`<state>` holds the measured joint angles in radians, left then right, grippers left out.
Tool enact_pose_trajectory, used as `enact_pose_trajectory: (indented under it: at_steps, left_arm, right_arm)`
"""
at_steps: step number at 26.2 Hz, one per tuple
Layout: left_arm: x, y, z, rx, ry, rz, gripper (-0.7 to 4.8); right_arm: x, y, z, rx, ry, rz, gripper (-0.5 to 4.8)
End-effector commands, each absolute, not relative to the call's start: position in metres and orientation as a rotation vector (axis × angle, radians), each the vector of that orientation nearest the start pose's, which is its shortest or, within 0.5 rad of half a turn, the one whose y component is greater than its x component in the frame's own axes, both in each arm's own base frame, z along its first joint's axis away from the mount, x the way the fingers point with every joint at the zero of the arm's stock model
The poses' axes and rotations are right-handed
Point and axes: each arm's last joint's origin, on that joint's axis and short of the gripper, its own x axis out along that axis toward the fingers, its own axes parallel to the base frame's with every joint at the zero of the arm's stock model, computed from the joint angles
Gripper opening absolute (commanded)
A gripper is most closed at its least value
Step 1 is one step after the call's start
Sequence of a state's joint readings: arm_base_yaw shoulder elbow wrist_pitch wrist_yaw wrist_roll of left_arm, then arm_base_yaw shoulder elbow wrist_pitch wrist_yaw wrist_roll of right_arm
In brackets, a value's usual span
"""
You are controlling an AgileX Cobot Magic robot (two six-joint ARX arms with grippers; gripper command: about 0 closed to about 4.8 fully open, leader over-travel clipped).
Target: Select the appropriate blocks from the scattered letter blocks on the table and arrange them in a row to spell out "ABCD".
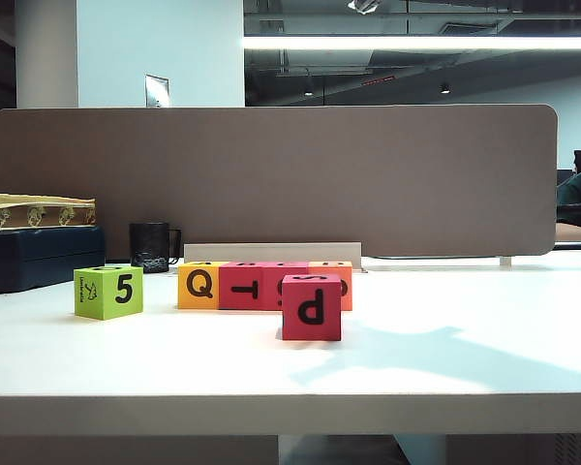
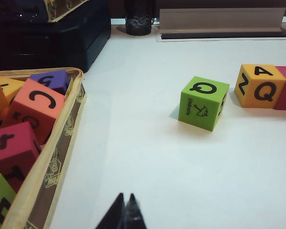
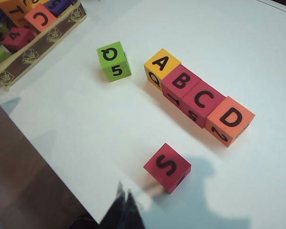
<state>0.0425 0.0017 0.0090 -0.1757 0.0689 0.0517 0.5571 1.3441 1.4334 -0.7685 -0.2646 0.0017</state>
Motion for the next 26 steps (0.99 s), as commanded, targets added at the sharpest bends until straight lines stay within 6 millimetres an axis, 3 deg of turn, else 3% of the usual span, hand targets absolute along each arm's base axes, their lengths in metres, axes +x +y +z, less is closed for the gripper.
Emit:
enact_pose_trajectory:
  at_steps: [1, 13, 17, 22, 26]
  left_arm:
    - [0.096, 0.002, 0.149, 0.042, 0.17, -0.032, -0.05]
    - [0.096, 0.002, 0.149, 0.042, 0.17, -0.032, -0.05]
    - [0.096, 0.002, 0.149, 0.042, 0.17, -0.032, -0.05]
    - [0.096, 0.002, 0.149, 0.042, 0.17, -0.032, -0.05]
    - [0.096, 0.002, 0.149, 0.042, 0.17, -0.032, -0.05]
  right_arm:
    - [0.228, 0.151, 0.385, -0.1, 0.673, 0.795, -0.01]
    - [0.228, 0.151, 0.385, -0.103, 0.672, 0.789, -0.01]
    - [0.232, 0.15, 0.389, -0.159, 0.587, 0.773, -0.01]
    - [0.227, 0.138, 0.407, -0.14, 0.466, 0.727, -0.01]
    - [0.214, 0.115, 0.424, -0.106, 0.311, 0.675, -0.01]
